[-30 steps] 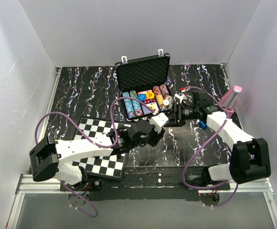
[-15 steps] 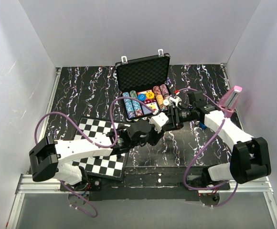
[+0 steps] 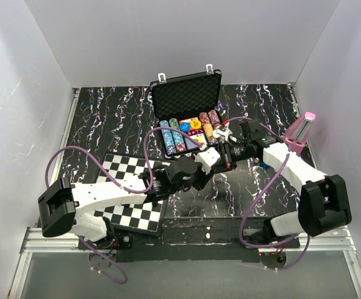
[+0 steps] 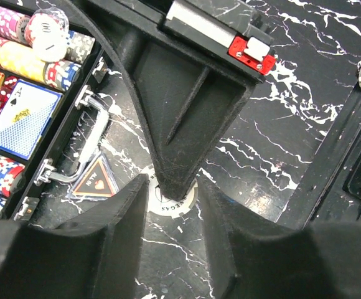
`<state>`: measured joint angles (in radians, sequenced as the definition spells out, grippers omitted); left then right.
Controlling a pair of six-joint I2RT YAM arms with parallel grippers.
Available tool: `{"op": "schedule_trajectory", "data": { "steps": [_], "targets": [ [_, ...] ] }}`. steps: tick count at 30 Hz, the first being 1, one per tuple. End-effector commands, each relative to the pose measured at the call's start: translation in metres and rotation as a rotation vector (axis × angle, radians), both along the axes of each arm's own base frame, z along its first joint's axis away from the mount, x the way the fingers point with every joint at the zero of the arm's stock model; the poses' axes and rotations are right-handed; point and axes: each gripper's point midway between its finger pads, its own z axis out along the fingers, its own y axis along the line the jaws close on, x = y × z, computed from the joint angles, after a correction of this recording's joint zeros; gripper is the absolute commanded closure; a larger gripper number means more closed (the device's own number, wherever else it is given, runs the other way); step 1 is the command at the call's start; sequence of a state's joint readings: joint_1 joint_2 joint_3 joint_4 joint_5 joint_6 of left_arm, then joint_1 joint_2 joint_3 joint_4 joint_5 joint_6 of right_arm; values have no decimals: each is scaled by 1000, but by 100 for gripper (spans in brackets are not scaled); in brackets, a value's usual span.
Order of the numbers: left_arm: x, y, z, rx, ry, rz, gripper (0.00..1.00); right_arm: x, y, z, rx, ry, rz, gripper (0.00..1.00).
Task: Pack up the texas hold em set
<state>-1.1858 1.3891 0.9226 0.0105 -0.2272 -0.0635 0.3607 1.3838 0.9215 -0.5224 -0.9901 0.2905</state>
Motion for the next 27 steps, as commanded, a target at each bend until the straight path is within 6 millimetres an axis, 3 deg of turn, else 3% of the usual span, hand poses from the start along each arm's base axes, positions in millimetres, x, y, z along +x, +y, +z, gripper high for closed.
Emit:
{"op": "schedule_trajectory", "data": {
  "steps": [1, 3, 5, 12, 15, 17, 22, 25, 27],
  "targets": [
    [8, 1, 25, -52, -36, 29, 50, 11, 5, 17, 21, -68, -10, 99],
    [10, 3, 25, -55, -30, 39, 20, 17, 4, 18, 2, -106, -43, 99],
    [14, 8, 28, -62, -22, 52, 2, 27, 1, 21, -26, -167, -85, 99],
    [5, 35, 46, -94, 118, -82, 2, 86, -23, 19, -241, -475, -254, 99],
    [9, 63, 53, -78, 196, -95, 2, 113, -31, 16, -326, -607, -251, 99],
    [26, 86, 55, -67, 200, -16, 2, 128, -31, 15, -358, -698, -218, 99],
    [80, 162, 68, -164, 136, 346, 2, 145, 3, 16, -295, -934, -83, 99],
    [108, 215, 59, -228, 156, 555, 2, 148, 30, 17, -248, -1064, -8, 99],
    [116, 231, 64, -224, 141, 611, 2, 152, 45, 12, -260, -1119, 44, 99]
  ]
}}
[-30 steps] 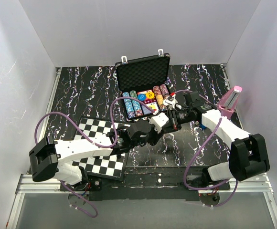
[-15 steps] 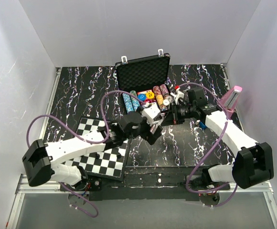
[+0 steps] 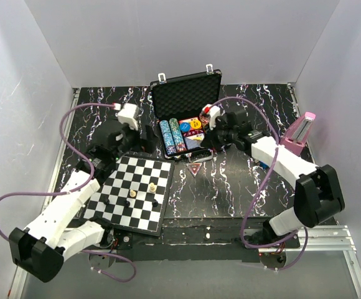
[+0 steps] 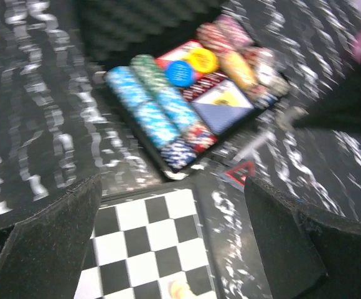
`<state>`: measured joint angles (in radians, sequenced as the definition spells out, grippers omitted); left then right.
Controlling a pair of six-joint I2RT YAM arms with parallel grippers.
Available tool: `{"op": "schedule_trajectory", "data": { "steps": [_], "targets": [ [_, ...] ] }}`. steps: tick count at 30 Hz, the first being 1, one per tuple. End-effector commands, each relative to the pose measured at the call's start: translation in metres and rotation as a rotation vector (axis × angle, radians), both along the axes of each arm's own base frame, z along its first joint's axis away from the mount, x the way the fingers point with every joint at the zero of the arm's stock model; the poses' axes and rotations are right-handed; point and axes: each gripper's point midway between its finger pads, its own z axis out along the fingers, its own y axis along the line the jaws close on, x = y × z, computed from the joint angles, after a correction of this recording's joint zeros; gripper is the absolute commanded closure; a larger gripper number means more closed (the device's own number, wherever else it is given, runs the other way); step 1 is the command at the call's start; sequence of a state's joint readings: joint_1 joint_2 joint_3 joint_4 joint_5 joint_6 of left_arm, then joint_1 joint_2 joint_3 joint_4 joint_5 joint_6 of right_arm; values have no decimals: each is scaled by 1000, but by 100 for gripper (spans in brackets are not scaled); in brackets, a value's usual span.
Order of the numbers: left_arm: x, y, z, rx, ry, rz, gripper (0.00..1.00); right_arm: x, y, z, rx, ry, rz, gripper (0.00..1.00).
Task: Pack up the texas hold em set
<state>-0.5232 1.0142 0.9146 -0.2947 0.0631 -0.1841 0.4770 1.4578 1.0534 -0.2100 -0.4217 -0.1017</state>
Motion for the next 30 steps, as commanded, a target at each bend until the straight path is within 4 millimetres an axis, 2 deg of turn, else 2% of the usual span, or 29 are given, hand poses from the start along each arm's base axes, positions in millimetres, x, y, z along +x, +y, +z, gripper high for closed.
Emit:
{"op": "schedule_trajectory", "data": {
  "steps": [1, 3, 6, 11, 18, 22, 27, 30],
  "targets": [
    [22, 51, -3, 14, 14, 223, 2, 26, 41, 18, -35, -293, 149, 99],
    [24, 59, -2, 46, -2, 247, 2, 31, 54, 9, -92, -328, 186, 99],
    [23, 60, -4, 58, 0, 245, 2, 32, 72, -12, -182, -346, 267, 99],
    [22, 61, -5, 60, 1, 245, 2, 37, 89, -32, -276, -398, 346, 99],
    [23, 61, -4, 62, -4, 247, 2, 37, 93, -56, -407, -426, 437, 99],
    [23, 61, -5, 63, -1, 246, 2, 37, 91, -61, -430, -426, 450, 99],
    [24, 60, -6, 64, 1, 245, 2, 29, 93, -54, -415, -438, 467, 99],
    [24, 59, -7, 61, 4, 240, 2, 29, 93, -61, -428, -417, 482, 99]
  ]
}}
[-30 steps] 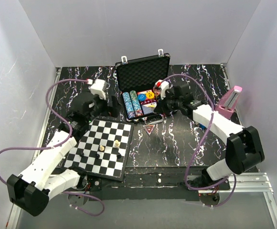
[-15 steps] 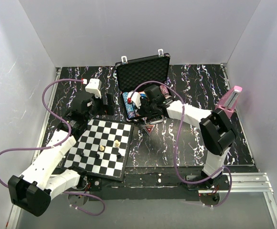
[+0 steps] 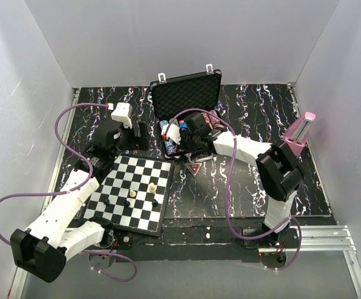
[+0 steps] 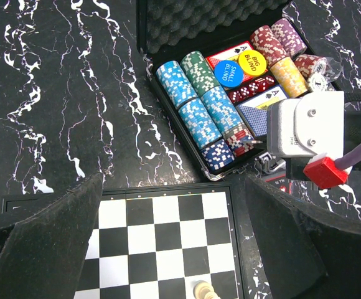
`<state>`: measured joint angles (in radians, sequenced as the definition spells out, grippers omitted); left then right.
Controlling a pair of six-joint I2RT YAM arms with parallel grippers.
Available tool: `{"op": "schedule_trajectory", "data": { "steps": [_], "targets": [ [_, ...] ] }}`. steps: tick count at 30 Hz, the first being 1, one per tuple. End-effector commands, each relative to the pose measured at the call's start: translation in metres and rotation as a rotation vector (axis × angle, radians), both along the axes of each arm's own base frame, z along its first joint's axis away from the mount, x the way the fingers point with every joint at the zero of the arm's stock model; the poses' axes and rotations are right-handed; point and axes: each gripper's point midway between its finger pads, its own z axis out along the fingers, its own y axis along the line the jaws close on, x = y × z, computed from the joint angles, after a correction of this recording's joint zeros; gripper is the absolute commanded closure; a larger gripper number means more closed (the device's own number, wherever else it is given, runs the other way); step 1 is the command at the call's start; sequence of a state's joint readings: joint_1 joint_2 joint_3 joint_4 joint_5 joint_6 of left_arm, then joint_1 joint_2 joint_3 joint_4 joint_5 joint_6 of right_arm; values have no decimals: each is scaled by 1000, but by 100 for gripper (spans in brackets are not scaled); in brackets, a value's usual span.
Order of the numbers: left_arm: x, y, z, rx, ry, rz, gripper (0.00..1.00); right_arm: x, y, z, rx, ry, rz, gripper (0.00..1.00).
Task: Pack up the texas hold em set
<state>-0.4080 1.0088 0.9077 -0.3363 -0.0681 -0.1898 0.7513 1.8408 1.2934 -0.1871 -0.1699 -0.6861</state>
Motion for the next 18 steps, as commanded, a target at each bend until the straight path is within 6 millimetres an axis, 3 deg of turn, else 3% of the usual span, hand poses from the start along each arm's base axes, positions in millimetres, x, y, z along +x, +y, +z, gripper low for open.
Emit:
{"op": "schedule_trajectory", "data": {
  "steps": [1, 7, 18],
  "targets": [
    [0, 1, 4, 6, -14, 2, 2, -1, 2, 4, -25, -2, 35, 99],
    [0, 1, 3, 7, -13, 0, 2, -2, -1, -15, -98, 49, 53, 99],
    [-1, 2, 5, 9, -20, 3, 2, 8, -2, -10, -98, 46, 45, 99]
  ]
}}
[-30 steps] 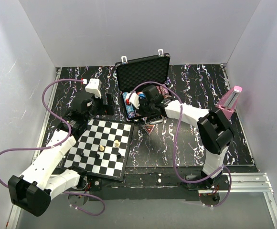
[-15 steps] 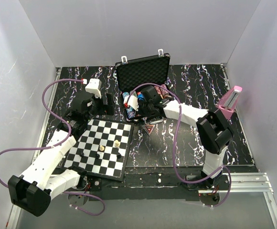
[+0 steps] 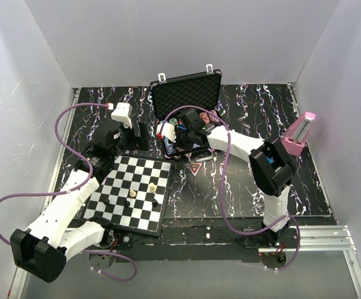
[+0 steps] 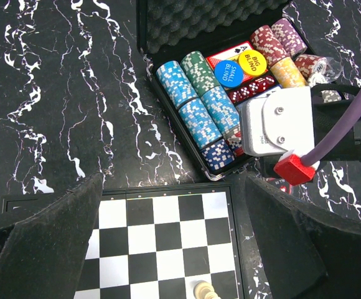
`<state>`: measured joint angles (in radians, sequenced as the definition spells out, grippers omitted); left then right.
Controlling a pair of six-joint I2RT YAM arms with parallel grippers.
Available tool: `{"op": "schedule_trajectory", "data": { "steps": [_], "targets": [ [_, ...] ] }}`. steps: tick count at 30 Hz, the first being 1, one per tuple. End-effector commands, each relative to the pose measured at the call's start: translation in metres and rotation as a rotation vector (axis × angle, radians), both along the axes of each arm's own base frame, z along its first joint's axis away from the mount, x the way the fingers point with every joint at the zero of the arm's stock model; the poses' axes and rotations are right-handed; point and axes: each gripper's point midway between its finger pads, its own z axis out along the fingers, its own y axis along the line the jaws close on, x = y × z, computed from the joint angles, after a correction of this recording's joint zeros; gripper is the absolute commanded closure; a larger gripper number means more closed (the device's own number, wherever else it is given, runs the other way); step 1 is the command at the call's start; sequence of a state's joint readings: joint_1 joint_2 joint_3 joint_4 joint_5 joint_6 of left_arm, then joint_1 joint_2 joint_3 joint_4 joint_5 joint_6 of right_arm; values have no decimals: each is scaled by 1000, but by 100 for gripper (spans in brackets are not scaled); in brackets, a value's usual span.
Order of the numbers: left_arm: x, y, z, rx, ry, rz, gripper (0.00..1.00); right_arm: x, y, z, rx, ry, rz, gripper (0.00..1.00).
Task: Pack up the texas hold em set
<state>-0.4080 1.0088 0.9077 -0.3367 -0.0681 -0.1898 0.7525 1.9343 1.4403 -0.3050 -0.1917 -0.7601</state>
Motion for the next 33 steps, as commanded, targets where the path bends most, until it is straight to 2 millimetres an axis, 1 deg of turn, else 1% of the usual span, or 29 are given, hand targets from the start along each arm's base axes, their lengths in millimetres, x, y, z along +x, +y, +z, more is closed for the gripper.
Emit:
{"op": "schedule_trajectory", "data": {
  "steps": [1, 2, 4, 6, 8, 9, 12, 13, 16, 17, 19, 21, 24, 25, 27, 28, 31, 33],
  "targets": [
    [-1, 2, 4, 13, -18, 2, 2, 1, -12, 6, -1, 7, -43, 99],
    [-1, 3, 4, 13, -18, 3, 2, 3, -11, 17, 42, -7, -62, 99],
    [-1, 3, 3, 16, -18, 4, 2, 4, -10, 48, 127, -45, -82, 99],
    [-1, 3, 5, 13, -20, 4, 2, 8, -17, 68, 168, -72, -119, 99],
    [-1, 3, 5, 13, -21, 4, 2, 16, -34, 78, 164, -74, -211, 99],
    [-1, 3, 6, 11, -24, 5, 2, 22, -49, 80, 161, -55, -294, 99],
    [-2, 3, 6, 13, -25, 4, 2, 30, -89, 72, 161, 22, -498, 99],
    [-2, 3, 6, 12, -26, 4, 2, 34, -102, 72, 180, 39, -567, 99],
    [-2, 4, 6, 12, -26, 4, 2, 35, -132, 68, 254, 146, -737, 99],
    [-2, 3, 6, 12, -26, 3, 2, 37, -140, 69, 277, 187, -813, 99],
    [-2, 3, 6, 11, -26, 1, 2, 38, -156, 64, 294, 272, -961, 99],
    [-2, 3, 5, 10, -24, 2, 2, 36, -160, 60, 310, 333, -1030, 99],
    [-2, 3, 5, 13, -23, 3, 2, 37, -159, 56, 355, 381, -1139, 99],
    [-2, 3, 4, 13, -21, 4, 2, 41, -166, 57, 377, 379, -1234, 99],
    [-1, 4, 4, 15, -21, 5, 2, 40, -175, 56, 415, 416, -1411, 99],
    [-2, 3, 4, 15, -21, 4, 2, 36, -179, 55, 445, 462, -1529, 99],
    [-1, 3, 4, 14, -20, 2, 2, 30, -178, 47, 481, 548, -1676, 99],
    [-1, 3, 4, 14, -20, 1, 2, 32, -183, 40, 499, 550, -1785, 99]
  ]
}}
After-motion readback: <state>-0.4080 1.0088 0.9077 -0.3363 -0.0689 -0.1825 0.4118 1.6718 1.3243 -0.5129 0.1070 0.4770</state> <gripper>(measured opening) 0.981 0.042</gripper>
